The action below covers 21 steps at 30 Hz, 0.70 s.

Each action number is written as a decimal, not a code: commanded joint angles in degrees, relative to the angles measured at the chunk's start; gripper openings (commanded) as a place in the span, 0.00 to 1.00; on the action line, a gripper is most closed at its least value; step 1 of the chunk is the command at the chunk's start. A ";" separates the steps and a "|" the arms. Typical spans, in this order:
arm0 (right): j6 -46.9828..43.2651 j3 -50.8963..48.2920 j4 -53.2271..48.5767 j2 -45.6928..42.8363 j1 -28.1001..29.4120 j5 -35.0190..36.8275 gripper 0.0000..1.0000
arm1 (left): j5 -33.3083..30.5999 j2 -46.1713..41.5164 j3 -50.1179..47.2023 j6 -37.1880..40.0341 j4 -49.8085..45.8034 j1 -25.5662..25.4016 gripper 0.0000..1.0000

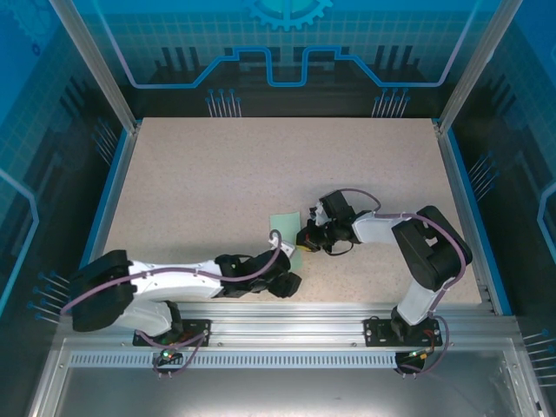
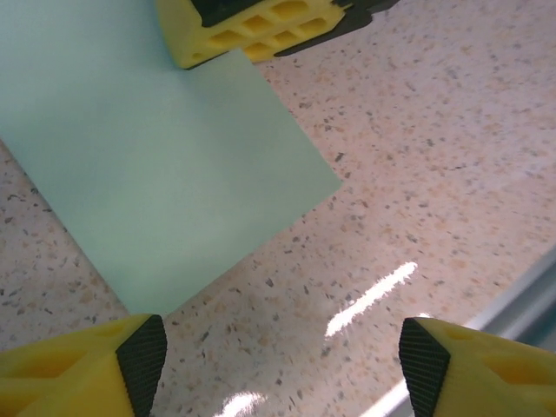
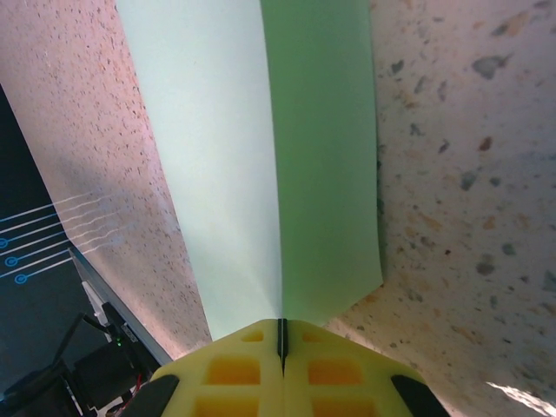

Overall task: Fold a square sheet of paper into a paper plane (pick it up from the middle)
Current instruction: Third fold the triangle at the center of the table.

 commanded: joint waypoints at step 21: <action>-0.36 1.04 -1.23 -0.42 0.70 0.39 0.05 | -12.36 14.04 12.27 2.03 -5.17 -1.59 0.50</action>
